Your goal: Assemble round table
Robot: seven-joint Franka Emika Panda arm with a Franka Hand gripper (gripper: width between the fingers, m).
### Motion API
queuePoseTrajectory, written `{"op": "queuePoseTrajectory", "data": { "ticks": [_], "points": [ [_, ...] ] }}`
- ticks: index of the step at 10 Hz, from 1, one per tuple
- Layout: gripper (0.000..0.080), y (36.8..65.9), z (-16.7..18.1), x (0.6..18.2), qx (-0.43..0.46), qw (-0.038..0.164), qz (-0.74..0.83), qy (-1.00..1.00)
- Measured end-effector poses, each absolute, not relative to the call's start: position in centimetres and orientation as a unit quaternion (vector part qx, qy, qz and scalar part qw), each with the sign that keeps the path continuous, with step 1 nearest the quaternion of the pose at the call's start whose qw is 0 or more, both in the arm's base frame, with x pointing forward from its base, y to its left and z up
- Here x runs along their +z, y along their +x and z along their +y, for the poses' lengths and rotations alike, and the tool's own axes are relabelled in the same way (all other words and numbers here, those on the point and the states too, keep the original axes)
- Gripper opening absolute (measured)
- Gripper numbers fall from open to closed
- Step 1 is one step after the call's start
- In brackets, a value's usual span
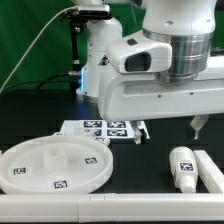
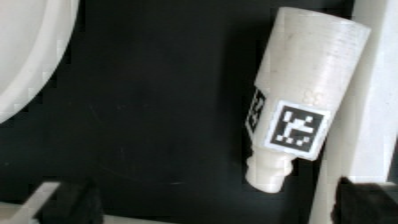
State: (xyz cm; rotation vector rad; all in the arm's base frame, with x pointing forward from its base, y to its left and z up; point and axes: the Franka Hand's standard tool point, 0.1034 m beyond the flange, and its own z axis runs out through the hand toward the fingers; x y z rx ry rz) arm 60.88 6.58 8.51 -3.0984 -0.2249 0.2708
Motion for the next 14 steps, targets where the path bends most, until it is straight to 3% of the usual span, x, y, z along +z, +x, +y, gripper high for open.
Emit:
{"op": "queuePoseTrajectory", "data": {
  "ticks": [5,8,11,14],
  "points": [
    [0.0650,60.9,8.0,5.9,0.100,0.010,0.043,-0.994],
    [0.0650,60.8,8.0,5.8,0.101,0.011,0.042,-0.994],
    [0.0650,60.2,9.3,3.8,0.100,0.011,0.051,-0.994],
    [0.0650,60.0,9.8,2.9,0.098,0.011,0.047,-0.994]
  ]
}}
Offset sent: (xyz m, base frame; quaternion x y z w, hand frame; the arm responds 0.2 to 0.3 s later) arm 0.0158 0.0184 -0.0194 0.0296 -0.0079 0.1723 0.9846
